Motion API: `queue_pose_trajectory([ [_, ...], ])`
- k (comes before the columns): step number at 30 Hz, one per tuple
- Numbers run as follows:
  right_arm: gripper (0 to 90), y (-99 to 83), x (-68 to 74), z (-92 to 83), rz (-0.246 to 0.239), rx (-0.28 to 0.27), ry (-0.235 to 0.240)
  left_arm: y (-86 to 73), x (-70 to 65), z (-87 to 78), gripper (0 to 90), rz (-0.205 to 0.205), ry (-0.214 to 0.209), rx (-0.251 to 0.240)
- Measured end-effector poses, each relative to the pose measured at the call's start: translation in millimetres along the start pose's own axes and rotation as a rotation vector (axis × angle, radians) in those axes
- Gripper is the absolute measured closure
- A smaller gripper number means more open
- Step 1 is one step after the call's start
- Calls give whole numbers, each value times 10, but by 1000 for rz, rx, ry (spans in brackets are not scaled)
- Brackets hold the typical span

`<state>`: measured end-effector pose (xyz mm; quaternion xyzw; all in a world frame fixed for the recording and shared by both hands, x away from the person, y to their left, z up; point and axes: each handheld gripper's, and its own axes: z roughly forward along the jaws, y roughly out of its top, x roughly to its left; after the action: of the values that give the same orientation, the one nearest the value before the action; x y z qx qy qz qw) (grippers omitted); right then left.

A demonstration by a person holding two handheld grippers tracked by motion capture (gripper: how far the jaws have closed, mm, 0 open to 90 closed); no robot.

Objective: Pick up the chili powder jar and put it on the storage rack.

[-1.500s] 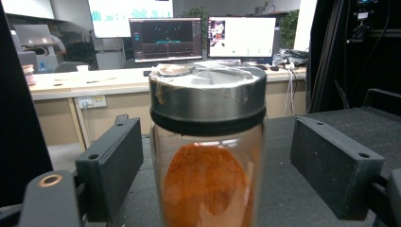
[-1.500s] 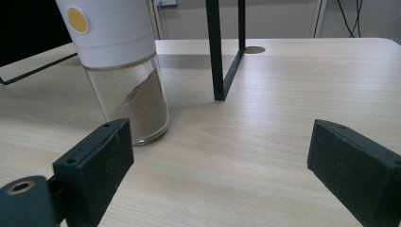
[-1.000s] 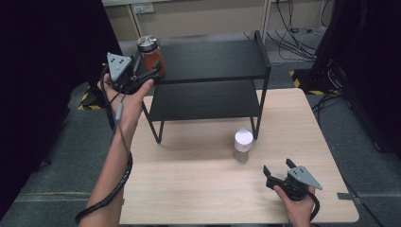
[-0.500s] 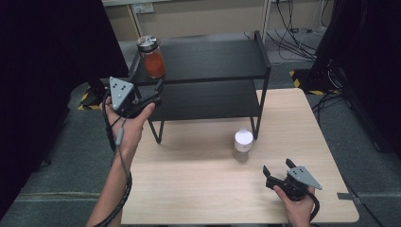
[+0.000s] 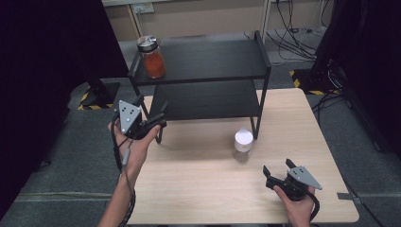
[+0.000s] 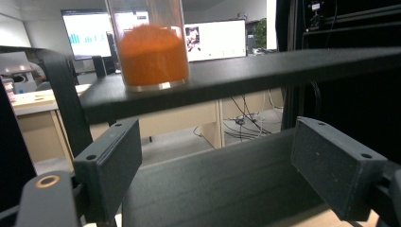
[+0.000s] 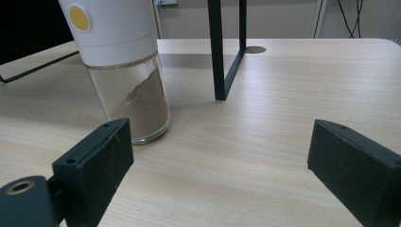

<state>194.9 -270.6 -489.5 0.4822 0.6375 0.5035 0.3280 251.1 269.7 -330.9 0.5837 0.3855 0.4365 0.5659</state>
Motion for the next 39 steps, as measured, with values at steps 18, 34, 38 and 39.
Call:
queue_pose_trajectory([
  [18, 79, -2, 4, 0, -3, -1, 0, -546, -6, -213, 154, -24, -39, 39],
  [34, 80, -1, 8, -1, -4, 0, 1, -1042, -46, -353, 140, -50, -64, 71],
  [38, 79, -1, 7, -1, -3, 0, 1, -1152, -78, -365, 139, -51, -66, 87],
  [39, 79, -1, 6, -1, -3, 0, 1, -1178, -85, -367, 138, -48, -67, 93],
])
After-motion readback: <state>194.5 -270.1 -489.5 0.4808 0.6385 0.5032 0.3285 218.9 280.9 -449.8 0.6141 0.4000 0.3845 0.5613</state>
